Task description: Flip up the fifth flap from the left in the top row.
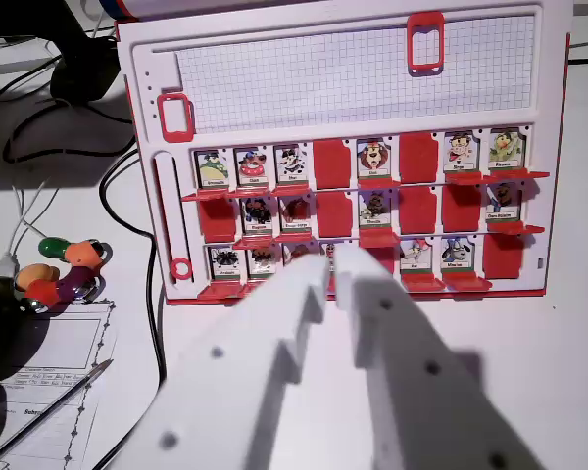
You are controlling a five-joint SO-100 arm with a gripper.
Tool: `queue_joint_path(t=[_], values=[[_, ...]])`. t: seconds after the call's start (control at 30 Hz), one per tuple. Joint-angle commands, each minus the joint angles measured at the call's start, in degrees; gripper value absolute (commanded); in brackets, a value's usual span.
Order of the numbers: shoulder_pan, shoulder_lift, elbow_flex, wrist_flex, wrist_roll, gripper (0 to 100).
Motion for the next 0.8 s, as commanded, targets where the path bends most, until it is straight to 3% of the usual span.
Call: queue_joint_path(t=[0.0,0.47,0.77], values=[[1.41,2.55,-4.04,1.76,-1.58,0],[2.29,1.93,-4.13,2.11,-2.9,0],[4.31,-5.54,-9.4,5.71,-5.27,0]])
